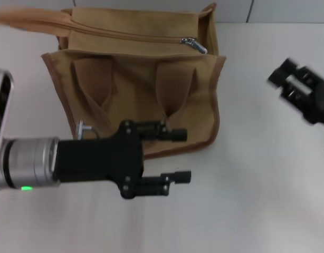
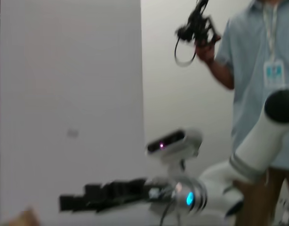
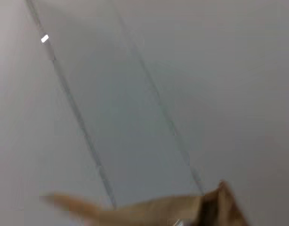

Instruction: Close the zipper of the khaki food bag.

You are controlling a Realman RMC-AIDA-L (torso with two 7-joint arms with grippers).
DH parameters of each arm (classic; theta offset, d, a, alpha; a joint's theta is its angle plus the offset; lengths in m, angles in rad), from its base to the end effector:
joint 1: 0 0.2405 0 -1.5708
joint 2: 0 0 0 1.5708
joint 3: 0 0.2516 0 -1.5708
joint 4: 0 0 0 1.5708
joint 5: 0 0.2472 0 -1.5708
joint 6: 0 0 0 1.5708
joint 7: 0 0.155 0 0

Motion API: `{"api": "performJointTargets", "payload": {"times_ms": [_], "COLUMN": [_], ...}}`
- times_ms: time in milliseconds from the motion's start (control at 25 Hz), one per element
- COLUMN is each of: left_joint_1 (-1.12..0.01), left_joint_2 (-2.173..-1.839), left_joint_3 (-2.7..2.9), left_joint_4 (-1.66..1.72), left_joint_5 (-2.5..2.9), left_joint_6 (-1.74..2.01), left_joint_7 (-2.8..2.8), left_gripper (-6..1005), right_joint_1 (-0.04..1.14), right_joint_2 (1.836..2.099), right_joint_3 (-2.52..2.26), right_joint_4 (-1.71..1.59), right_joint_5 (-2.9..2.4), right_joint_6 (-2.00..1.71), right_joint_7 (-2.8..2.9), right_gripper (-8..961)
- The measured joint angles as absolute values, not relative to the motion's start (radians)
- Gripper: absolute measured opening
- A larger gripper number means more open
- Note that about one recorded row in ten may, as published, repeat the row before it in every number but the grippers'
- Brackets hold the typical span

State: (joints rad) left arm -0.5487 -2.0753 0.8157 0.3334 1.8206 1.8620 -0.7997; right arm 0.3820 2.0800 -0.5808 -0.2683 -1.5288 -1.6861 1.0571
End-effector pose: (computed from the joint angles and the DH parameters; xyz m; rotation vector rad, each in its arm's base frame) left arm -0.2422 0.2907 -0.0522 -2.8530 0.0104 -1.2237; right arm 0.3072 0.3016 -0.0139 -2.1836 0.7055 1.3311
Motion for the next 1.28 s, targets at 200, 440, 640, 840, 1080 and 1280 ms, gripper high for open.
{"api": "performJointTargets", "payload": {"times_ms": [200,440,640,840,1080,1280], "left_joint_1": [-0.482,-0.406,-0.4,-0.408,-0.419,-0.416], "left_joint_2": [-2.072,-2.071,-2.067,-2.068,-2.069,-2.07], "left_joint_3": [0.826,0.799,0.802,0.805,0.808,0.855], "left_joint_4": [0.327,0.338,0.335,0.328,0.332,0.336], "left_joint_5": [1.821,1.812,1.818,1.819,1.821,1.821], "left_joint_6": [1.802,1.788,1.737,1.684,1.702,1.704], "left_joint_7": [-0.779,-0.728,-0.739,-0.787,-0.839,-0.835], "left_gripper": [653,655,656,657,679,724], "right_joint_1": [0.381,0.375,0.375,0.372,0.375,0.384], "right_joint_2": [2.079,2.083,2.079,2.08,2.082,2.082], "right_joint_3": [-0.658,-0.667,-0.667,-0.661,-0.665,-0.666], "right_joint_4": [-0.294,-0.288,-0.295,-0.303,-0.298,-0.296], "right_joint_5": [-1.637,-1.72,-1.807,-1.852,-1.861,-1.918], "right_joint_6": [-1.71,-1.72,-1.732,-1.745,-1.73,-1.728], "right_joint_7": [0.943,0.853,0.86,0.888,0.882,0.845], "right_gripper": [692,707,723,759,763,766]}}
